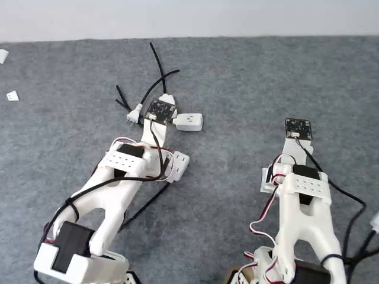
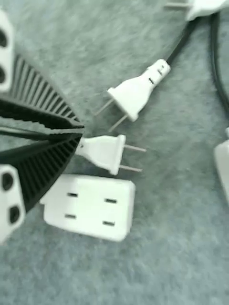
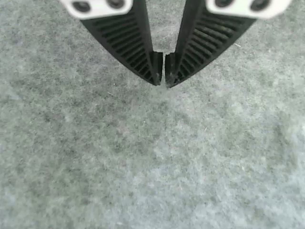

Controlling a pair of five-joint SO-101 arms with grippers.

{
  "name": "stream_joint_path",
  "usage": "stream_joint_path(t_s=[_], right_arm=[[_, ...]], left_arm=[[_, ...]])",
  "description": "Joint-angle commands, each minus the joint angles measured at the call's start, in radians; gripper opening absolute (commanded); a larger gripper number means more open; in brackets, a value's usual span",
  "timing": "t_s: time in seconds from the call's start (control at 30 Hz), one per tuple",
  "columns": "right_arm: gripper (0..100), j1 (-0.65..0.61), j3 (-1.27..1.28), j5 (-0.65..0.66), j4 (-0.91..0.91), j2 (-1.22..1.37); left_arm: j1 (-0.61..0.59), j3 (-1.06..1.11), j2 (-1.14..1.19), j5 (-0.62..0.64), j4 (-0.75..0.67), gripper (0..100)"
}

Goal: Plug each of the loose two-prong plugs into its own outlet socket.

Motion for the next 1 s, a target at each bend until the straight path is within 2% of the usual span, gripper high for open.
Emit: stream_joint_path(t_s=[0.0, 0.23, 0.33, 0.5, 0.57, 0.73, 0.97], right_arm=[[1.8, 0.005, -0.008, -0.006, -0.007, 0.008], [1.8, 0.005, -0.008, -0.006, -0.005, 0.008], [2.1, 0.004, -0.008, -0.006, -0.005, 0.008], [2.2, -0.065, -0.003, -0.005, -0.004, 0.008], [2.2, -0.074, -0.003, -0.003, -0.004, 0.008], [2.3, -0.111, -0.014, 0.094, -0.005, 0.002], [2.3, -0.294, -0.175, 0.35, 0.096, 0.008]], left_arm=[[-0.018, -0.016, -0.02, -0.005, -0.066, 1], [-0.132, -0.016, -0.061, -0.003, -0.14, 1], [-0.196, 0.039, -0.173, 0.005, -0.143, 1], [-0.308, 0.236, -0.437, 0.144, -0.176, 2], [-0.368, 0.305, -0.543, 0.161, -0.173, 2], [-0.532, 0.437, -0.727, 0.166, -0.172, 2], [-0.69, 0.472, -0.715, 0.163, -0.172, 2]])
